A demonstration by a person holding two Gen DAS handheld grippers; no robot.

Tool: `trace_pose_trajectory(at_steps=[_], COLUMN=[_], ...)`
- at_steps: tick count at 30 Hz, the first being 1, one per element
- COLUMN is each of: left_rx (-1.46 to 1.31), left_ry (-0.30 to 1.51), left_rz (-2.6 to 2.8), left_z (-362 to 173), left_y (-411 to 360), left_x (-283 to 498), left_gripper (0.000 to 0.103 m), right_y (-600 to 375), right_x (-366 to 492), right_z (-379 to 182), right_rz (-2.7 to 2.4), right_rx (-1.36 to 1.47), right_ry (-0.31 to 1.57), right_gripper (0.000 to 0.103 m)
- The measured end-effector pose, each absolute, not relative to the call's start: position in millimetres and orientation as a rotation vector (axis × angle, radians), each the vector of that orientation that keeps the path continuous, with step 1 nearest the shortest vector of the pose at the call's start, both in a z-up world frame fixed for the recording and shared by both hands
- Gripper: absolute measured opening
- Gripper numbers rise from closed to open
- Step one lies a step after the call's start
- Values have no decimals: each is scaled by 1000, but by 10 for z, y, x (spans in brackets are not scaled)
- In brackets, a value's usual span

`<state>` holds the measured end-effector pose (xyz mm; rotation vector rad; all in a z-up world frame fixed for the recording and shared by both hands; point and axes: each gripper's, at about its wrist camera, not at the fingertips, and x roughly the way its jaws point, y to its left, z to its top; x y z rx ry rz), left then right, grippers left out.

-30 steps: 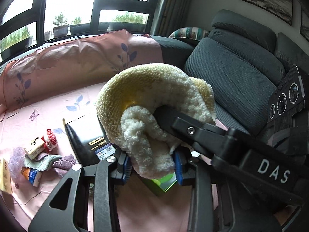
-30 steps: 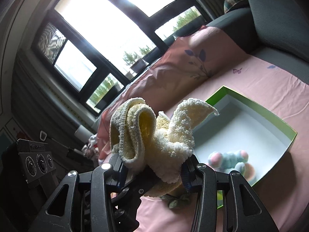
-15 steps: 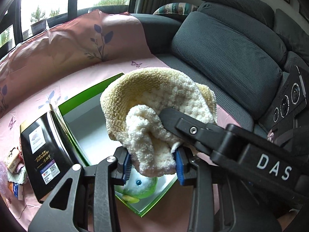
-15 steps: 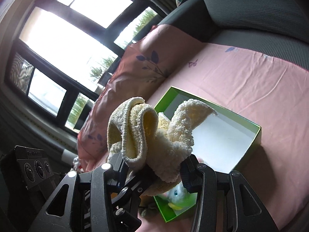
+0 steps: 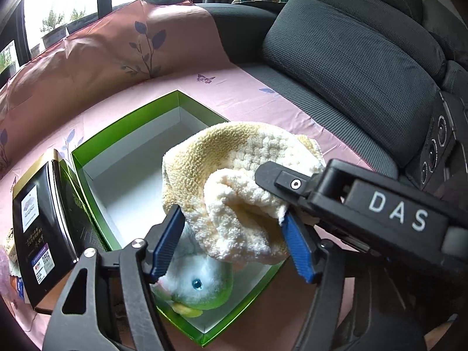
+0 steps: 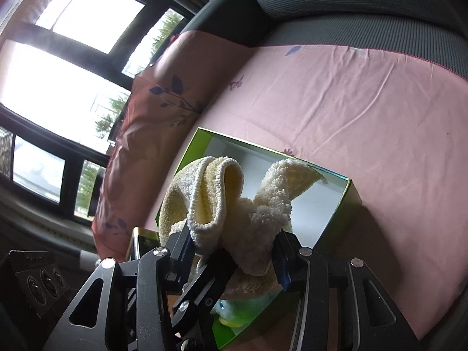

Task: Organize soft objects
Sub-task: 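Open the right gripper to drop the towel into the box, then grasp the green knitted cloth beside the tea tin with the right gripper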

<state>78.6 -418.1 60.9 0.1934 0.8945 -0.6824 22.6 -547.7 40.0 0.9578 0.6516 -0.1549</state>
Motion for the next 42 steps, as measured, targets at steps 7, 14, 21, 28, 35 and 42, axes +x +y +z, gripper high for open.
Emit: trace_pose_trajectory(at_steps=[7, 14, 21, 28, 35, 42], left_rx=[117, 62, -31, -82, -138, -244], left_ry=[869, 800, 773, 736, 728, 778], left_rz=[-707, -669, -571, -386, -172, -45], left_z=[802, 1085, 1251, 1308, 1155, 765], left_y=[-3923, -3421, -2650, -1725, -822, -127], left_x=[696, 530, 432, 302, 171, 84], left_gripper=[82, 83, 83, 83, 83, 83], right_y=[-5423, -5220, -4806, -4267, -3622, -3144], right_x=[135, 47, 54, 94, 160, 218], right_z=[539, 749, 936, 1091, 1084, 916], right_rz=[-144, -152, -111, -28, 28, 65], right_rx=[921, 838, 707, 551, 380, 293], right_ry=[600, 569, 567, 571, 632, 696], right_gripper=[82, 88, 88, 88, 88, 88])
